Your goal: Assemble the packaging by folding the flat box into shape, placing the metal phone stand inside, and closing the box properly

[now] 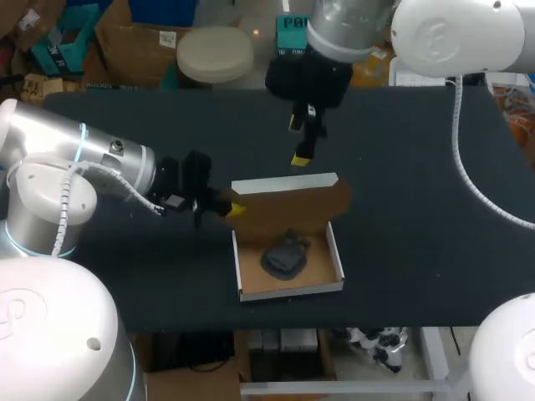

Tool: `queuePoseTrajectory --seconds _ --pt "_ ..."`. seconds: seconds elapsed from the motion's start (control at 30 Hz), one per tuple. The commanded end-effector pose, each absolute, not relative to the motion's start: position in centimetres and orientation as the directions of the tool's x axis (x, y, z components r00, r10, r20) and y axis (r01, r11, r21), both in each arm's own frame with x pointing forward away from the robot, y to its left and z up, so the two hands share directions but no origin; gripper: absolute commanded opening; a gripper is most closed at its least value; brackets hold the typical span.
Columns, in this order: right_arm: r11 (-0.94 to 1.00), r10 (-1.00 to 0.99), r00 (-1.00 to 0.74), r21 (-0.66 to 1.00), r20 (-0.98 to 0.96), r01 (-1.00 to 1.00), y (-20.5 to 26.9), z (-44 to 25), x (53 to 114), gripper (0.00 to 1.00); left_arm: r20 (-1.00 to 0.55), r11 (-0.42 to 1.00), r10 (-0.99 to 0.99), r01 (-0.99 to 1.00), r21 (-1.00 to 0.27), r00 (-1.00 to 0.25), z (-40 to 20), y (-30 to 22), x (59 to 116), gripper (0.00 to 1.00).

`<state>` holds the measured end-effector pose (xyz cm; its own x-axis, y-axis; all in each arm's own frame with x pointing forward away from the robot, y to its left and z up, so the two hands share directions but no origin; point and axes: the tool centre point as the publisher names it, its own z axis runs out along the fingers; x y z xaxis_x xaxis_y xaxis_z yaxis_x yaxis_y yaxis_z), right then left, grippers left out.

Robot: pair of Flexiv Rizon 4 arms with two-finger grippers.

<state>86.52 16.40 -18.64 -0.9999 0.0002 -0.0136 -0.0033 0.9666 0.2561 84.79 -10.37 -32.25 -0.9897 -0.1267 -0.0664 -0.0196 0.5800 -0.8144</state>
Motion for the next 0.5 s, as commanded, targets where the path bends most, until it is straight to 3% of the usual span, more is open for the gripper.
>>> queuePoseTrajectory --seconds 0.03,0.23,0.5 --pt "0.966 -0.001 -1.000 0.259 -0.015 -0.005 16.3 -18.6 86.4 1.00 -0.065 0.582 -0.125 -0.020 -0.813 -0.990 -32.2 -10.4 84.8 0.00" --pt "0.963 0.004 -1.000 0.271 -0.006 0.002 16.1 -18.5 86.5 1.00 -0.065 0.582 -0.125 -0.020 -0.813 -0.990 -32.2 -10.4 84.8 0.00" --pt "0.940 0.197 -0.980 0.279 0.032 0.198 14.8 -17.9 87.2 1.00 -0.143 0.593 -0.146 0.029 -0.804 -0.979 -32.2 -10.5 84.4 0.00"
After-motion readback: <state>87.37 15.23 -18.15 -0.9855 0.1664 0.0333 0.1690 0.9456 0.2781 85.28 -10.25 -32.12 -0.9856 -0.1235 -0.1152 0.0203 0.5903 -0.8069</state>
